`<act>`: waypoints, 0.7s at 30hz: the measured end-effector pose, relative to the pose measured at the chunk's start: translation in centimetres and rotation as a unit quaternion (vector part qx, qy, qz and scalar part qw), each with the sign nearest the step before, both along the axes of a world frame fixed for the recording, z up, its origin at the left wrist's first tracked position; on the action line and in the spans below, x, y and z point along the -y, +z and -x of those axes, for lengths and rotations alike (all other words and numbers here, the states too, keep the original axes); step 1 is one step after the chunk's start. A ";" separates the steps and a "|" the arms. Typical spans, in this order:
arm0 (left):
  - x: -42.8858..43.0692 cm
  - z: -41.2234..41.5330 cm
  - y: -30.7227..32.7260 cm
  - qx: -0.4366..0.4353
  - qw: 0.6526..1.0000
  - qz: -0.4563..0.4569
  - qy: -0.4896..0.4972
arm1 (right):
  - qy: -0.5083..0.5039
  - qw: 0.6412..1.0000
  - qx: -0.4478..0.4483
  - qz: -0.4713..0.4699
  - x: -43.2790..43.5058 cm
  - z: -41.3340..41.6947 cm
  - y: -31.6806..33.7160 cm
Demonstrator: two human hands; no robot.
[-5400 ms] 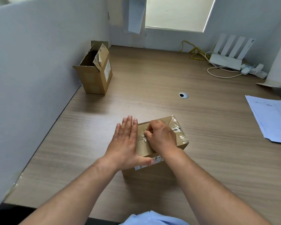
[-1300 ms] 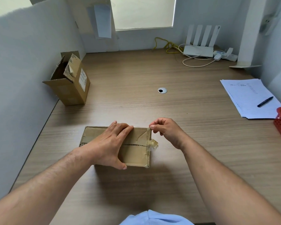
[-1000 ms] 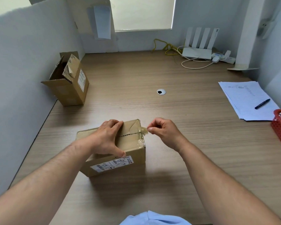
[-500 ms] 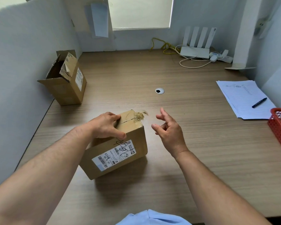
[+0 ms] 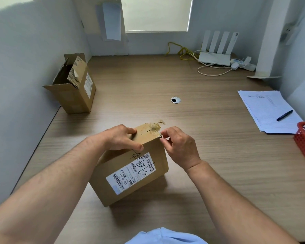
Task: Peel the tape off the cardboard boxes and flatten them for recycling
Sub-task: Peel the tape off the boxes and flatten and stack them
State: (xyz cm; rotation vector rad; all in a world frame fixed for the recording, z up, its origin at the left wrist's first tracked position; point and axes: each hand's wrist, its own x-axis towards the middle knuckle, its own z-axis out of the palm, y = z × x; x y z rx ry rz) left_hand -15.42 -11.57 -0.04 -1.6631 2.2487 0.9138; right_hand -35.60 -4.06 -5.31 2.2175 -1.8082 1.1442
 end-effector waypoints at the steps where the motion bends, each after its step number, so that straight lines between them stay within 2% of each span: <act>1: 0.0 0.0 -0.1 -0.003 1.000 0.002 -0.001 | 0.006 1.000 -0.012 0.013 0.2 0.1 0.1; 4: 0.2 0.0 -0.1 -0.004 1.000 0.005 -0.007 | 0.029 0.998 -0.049 0.027 0.7 0.4 0.5; 7: 0.3 0.1 -0.1 0.001 1.000 0.010 -0.013 | 0.043 0.997 -0.069 -0.009 1.1 0.5 0.8; 13: -0.3 -0.1 0.1 0.048 0.995 0.044 -0.076 | 0.008 0.977 0.033 -0.211 1.5 0.2 1.4; 18: -2.3 -0.7 -0.6 0.073 0.977 0.101 -0.172 | -0.080 0.962 0.096 -0.242 2.8 1.4 2.1; 21: -3.0 -1.1 -1.1 0.073 0.971 0.131 -0.186 | -0.071 0.958 0.116 -0.252 3.2 1.6 2.2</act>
